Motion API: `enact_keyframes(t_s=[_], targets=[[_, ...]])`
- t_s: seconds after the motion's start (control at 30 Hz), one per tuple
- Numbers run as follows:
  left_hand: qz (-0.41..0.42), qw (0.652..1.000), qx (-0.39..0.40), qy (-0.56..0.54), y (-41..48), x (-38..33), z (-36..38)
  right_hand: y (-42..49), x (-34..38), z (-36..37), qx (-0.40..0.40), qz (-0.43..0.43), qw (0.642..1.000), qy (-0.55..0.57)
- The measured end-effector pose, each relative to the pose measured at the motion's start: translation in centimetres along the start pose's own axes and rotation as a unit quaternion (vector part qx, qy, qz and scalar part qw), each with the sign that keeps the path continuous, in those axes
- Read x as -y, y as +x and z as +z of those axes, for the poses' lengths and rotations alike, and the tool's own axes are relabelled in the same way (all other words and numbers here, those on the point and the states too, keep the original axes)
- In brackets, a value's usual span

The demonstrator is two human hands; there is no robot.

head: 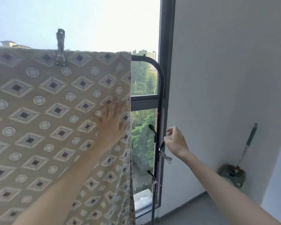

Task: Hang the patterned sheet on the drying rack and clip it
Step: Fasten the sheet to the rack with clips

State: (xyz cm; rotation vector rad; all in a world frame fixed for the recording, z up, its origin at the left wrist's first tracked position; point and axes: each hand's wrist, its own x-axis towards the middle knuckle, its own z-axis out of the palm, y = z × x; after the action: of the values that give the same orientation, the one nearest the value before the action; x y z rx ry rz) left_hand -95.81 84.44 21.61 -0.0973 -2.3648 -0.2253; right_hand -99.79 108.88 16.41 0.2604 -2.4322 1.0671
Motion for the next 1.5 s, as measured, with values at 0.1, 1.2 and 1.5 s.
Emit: enact_keyframes(t_s=[0.1, 1.2, 1.5], targets=[[-0.010, 1.000, -0.024, 0.010, 0.3, 0.1, 0.6, -0.3, -4.0, 1.5, 0.099, 0.074, 0.992, -0.039], [-0.018, 0.994, -0.109, -0.002, 0.7, 1.5, 5.2, -0.9, -12.2, 8.5, 0.134, 0.148, 0.978, 0.061], [-0.026, 0.997, -0.079, -0.008, 1.3, 2.1, 4.5, -1.8, -11.6, 7.3, 0.040, 0.244, 0.961, 0.127]])
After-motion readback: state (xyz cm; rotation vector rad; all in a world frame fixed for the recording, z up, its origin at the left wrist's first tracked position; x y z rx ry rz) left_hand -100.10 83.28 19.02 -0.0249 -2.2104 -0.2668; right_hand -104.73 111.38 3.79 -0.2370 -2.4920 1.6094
